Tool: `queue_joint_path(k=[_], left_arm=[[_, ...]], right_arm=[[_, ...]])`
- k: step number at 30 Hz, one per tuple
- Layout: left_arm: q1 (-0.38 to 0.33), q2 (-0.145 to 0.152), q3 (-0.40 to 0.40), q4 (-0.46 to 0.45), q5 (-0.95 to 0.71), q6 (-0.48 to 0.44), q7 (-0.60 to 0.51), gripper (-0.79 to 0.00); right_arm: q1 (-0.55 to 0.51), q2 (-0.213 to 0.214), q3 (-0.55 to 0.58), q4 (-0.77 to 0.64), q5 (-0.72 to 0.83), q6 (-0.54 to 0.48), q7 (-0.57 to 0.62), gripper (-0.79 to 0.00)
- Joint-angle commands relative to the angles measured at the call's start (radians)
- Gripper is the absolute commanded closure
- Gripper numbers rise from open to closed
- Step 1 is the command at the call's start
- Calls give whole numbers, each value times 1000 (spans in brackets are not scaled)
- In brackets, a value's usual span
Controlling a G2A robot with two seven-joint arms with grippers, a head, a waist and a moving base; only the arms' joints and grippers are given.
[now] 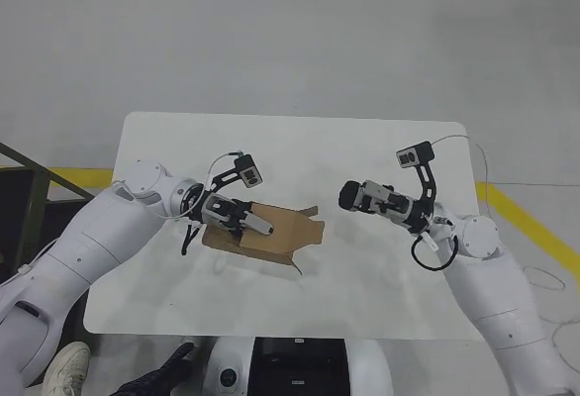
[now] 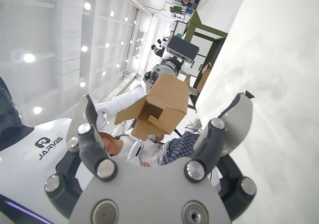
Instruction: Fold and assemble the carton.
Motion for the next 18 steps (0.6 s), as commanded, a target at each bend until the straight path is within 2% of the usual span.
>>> queue_joint_path(k=[1, 5, 11, 13, 18], left_arm=[[0, 0, 0, 0, 0, 0, 0, 0], [0, 0, 0, 0, 0, 0, 0, 0], [0, 0, 0, 0, 0, 0, 0, 0], [0, 0, 0, 0, 0, 0, 0, 0], [0, 0, 0, 0, 0, 0, 0, 0]], right_arm=[[31, -7, -21, 15, 31, -6, 21, -785], [90, -25, -75, 46, 94, -22, 65, -785], [152, -47, -139, 117, 199, -23, 191, -785], [158, -51, -148, 132, 224, -28, 241, -785], [141, -49, -137, 125, 239, -7, 276, -785]])
